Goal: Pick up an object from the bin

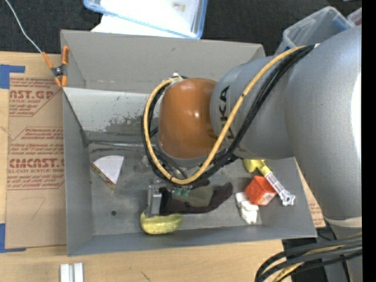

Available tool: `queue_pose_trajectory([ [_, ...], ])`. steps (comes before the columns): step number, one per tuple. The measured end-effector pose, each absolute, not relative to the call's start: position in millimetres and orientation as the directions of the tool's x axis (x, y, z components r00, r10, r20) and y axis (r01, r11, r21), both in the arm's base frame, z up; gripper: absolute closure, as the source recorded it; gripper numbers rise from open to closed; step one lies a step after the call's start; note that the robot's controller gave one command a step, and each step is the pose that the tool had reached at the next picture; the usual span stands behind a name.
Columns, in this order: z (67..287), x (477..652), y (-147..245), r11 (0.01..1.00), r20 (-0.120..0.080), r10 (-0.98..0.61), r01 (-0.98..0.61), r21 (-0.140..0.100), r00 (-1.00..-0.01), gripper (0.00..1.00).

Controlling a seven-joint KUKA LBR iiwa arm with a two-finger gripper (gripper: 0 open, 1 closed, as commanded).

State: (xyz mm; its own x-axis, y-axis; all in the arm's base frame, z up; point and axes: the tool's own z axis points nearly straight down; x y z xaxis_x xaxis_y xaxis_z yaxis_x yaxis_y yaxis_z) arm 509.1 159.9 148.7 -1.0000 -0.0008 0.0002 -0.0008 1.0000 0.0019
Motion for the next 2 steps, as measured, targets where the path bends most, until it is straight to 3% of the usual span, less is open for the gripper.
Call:
queue_pose_trajectory([
  [1,149,509.1,160,1.000,0.000,-0.001,-0.001,0.002,-1.000,0.00],
  [2,133,490.8,125,0.983,-0.002,-0.186,-0.186,0.002,-0.983,0.00],
])
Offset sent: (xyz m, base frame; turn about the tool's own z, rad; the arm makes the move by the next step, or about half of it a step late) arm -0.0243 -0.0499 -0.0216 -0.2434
